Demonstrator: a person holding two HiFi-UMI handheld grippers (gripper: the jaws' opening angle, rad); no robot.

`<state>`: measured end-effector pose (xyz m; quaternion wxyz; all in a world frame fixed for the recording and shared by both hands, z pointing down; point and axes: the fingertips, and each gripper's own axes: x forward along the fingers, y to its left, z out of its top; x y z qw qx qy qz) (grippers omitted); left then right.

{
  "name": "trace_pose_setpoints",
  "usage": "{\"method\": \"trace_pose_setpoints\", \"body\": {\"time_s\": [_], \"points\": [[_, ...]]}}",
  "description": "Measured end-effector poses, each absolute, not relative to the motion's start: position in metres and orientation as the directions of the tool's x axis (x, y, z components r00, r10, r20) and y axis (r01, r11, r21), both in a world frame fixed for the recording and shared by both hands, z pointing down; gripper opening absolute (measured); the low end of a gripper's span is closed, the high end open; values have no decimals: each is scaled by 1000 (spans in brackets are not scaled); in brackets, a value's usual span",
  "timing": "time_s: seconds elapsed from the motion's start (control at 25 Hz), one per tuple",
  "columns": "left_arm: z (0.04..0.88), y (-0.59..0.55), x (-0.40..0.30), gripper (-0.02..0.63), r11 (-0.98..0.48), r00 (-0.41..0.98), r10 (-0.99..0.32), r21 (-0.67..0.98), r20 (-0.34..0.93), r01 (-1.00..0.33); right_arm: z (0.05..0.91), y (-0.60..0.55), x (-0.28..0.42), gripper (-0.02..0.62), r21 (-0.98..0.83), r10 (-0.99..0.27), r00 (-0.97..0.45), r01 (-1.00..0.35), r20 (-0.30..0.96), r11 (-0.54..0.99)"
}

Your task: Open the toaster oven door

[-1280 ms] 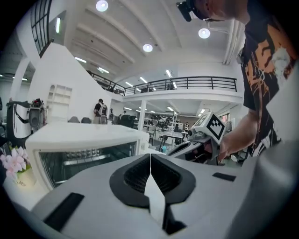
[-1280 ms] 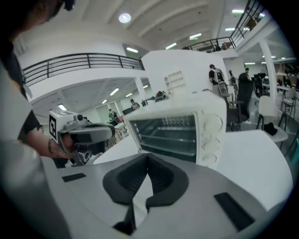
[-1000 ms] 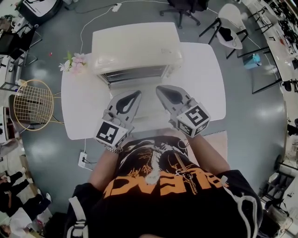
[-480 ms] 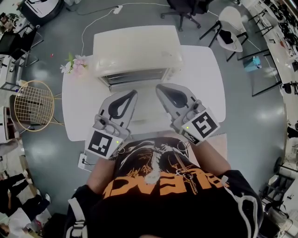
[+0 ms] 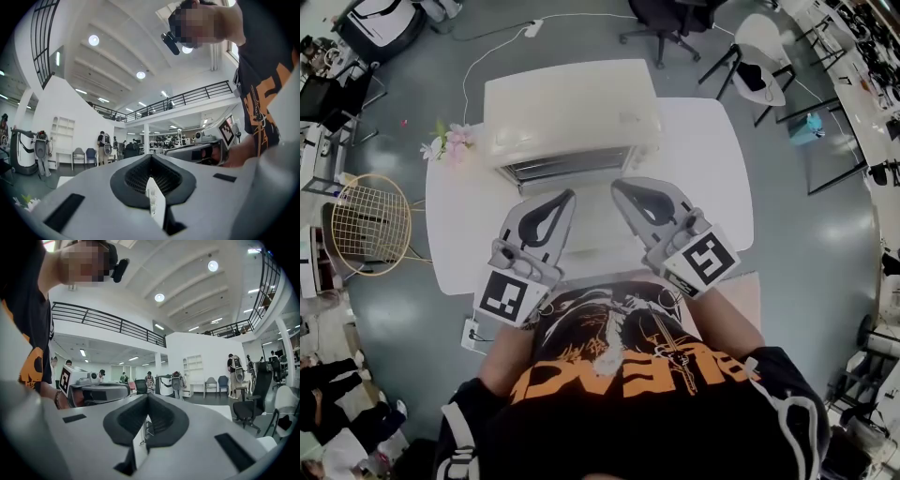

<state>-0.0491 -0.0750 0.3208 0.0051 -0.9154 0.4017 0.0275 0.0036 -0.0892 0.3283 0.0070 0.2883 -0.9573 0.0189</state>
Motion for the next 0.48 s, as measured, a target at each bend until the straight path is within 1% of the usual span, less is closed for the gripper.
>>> {"method": "trace_pose_setpoints", "body": {"time_s": [0.16,0.32,0.48], "points": [[322,-76,-49,21,-679,678,-734,11,-43,-734,328,-88,3,12,-36,-549,-836,-549,23,835],[330,-77,-50,21,-681,682,-732,-25,-11,-732,326,-88,4,12,-49,-549,-836,-549,7,835],[330,-77,-48,21,-676,676,-736,-12,-10,-736,327,-88,5,12,-56,-547,-837,-546,8,836]]}}
